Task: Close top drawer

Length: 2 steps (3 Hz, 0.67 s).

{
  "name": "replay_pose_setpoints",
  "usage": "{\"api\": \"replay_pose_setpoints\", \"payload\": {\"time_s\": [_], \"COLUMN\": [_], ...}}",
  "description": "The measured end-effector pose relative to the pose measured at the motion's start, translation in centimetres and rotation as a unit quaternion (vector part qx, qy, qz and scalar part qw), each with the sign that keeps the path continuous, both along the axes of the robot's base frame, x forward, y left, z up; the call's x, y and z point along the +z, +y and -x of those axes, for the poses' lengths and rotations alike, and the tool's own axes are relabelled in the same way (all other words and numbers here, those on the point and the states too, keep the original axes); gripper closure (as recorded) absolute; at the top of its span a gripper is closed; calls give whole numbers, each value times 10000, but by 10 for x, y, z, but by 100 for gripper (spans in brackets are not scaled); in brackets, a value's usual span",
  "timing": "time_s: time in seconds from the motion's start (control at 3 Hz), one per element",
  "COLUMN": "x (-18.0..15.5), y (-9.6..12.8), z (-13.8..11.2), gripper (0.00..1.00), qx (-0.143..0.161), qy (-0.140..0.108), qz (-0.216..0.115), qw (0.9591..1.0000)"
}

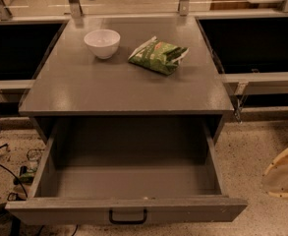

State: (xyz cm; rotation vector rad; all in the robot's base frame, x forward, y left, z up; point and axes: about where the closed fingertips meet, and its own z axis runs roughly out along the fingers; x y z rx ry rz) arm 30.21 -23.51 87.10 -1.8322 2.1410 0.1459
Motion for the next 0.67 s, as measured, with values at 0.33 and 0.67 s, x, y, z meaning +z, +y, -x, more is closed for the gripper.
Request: {"api": "replay_pose_setpoints", "payload": {"time_s": [0.33,0.67], "x": [1,-31], "y": [0,10], "z": [-1,10], "gripper": [100,100], "qx": [-18,-154], "qy": [-11,247], "qz": [-12,-287], "qw": [10000,9992]}}
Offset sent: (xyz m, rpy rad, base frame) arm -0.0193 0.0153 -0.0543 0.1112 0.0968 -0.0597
